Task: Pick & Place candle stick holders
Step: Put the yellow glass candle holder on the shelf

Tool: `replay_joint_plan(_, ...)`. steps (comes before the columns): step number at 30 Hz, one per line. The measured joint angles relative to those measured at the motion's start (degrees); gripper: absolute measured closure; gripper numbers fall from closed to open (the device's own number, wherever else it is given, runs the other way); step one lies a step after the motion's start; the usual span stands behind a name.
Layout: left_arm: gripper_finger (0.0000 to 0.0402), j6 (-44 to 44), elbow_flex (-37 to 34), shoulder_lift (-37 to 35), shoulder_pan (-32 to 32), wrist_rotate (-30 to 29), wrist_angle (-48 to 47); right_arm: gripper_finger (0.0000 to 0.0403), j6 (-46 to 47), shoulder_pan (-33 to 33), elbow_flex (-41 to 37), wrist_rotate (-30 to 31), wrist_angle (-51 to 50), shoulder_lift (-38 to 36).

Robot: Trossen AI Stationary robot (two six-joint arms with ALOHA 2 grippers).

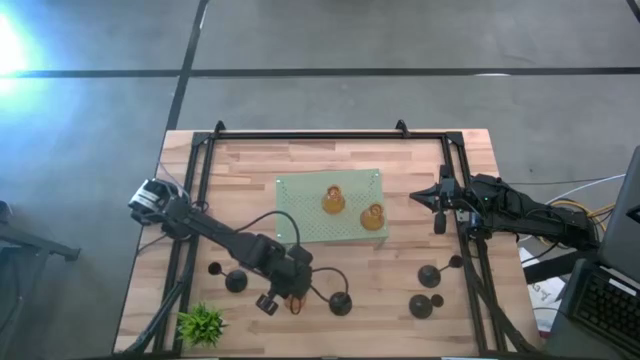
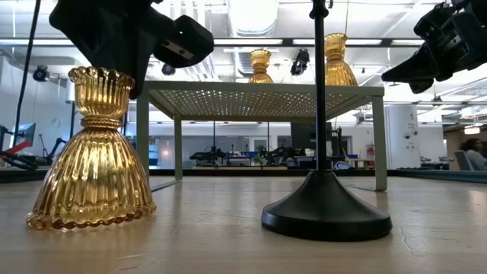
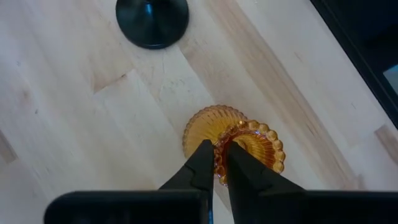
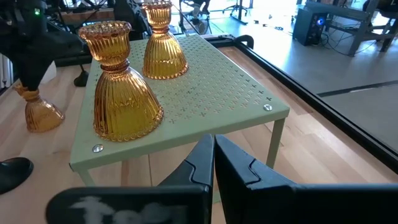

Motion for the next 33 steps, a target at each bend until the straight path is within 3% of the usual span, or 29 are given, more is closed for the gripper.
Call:
replay_joint_plan(11, 0.0377, -0.06, -0.74, 0.02, 2.07, 3.07, 0.08, 0.0394, 0.00, 0.01, 0.00, 0.00, 0.01, 0.00)
replay_joint_plan(18, 0.0297, -1.06, -1.98, 0.13, 2.40, 2.66, -0.34, 0.0394, 0.00, 0.01, 0.00, -0.01, 0.01, 0.00)
replay_joint_plan(23, 0.0279, -0.79, -2.03, 0.13, 2.42, 2.71, -0.48, 0.0394, 0.00, 0.02, 0.00, -0.02, 0.00, -0.01)
replay_joint_plan(26, 0.0302, 0.68, -2.04, 0.09, 2.42, 2.93, -0.57, 0.0394, 0.01, 0.00, 0.00, 0.00, -0.01, 0.00)
replay_joint_plan(29, 0.0366, 1.82, -2.02, -0.05, 2.46, 5.10, -0.84, 0.0394, -0.01, 0.01, 0.00, -0.01, 0.00, 0.00)
replay_joint_plan(33, 0.0368, 1.35, -2.03, -0.11, 2.65, 5.31, -0.55, 0.0394, 0.00, 0.02, 0.00, -0.02, -0.01, 0.00)
